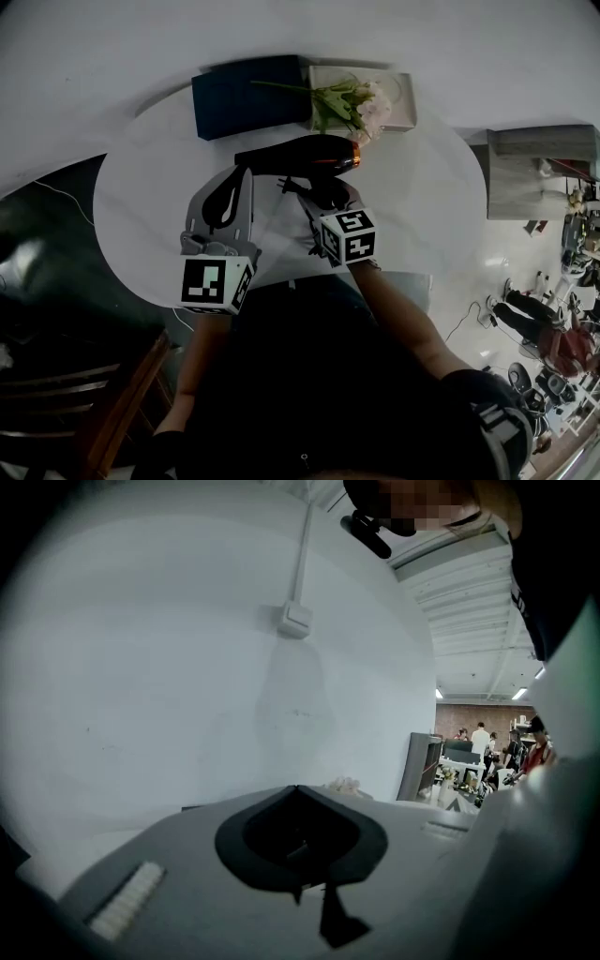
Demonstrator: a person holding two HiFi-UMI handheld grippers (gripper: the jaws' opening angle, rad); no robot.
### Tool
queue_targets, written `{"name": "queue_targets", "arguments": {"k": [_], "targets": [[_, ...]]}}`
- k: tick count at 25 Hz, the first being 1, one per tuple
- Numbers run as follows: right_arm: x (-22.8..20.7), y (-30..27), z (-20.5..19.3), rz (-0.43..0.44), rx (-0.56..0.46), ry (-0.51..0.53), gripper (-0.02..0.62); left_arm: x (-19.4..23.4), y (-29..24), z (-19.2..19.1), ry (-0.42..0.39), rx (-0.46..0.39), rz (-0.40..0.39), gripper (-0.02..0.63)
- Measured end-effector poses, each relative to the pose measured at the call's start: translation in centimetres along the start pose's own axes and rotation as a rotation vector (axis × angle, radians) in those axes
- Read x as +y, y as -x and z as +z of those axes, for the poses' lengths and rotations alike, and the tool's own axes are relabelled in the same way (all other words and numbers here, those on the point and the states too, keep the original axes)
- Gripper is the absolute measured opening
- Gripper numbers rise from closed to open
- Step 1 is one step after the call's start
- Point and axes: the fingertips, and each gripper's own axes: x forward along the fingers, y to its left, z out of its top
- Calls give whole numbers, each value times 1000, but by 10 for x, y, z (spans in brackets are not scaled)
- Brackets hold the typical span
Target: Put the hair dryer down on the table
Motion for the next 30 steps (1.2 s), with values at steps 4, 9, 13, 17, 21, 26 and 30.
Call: {"name": "queue_targets", "arguments": {"k": [4,9,13,17,21,26,30], "targets": [[-1,-8,-12,4,49,-54,247,2,-2,-3,3,7,-7,12],[-5,-14,-21,11,90,-94,247,5,-5,-4,5,14,-9,12],[-4,-19,-23,13,108,-99,247,8,-6,-6,7,19,-10,12],[-5,-23,-26,7,129,-106,247,9,-7,-8,9,23,-10,12],[-7,-27,-29,0,148,-118,247,10,-7,-10,12,30,-13,12],[-9,-30,-31,-8,164,-130,247,10,-6,-11,8,31,-21,12],[-9,-30,-33,-16,168,-137,247,12,-4,-10,10,30,-15,12]]}}
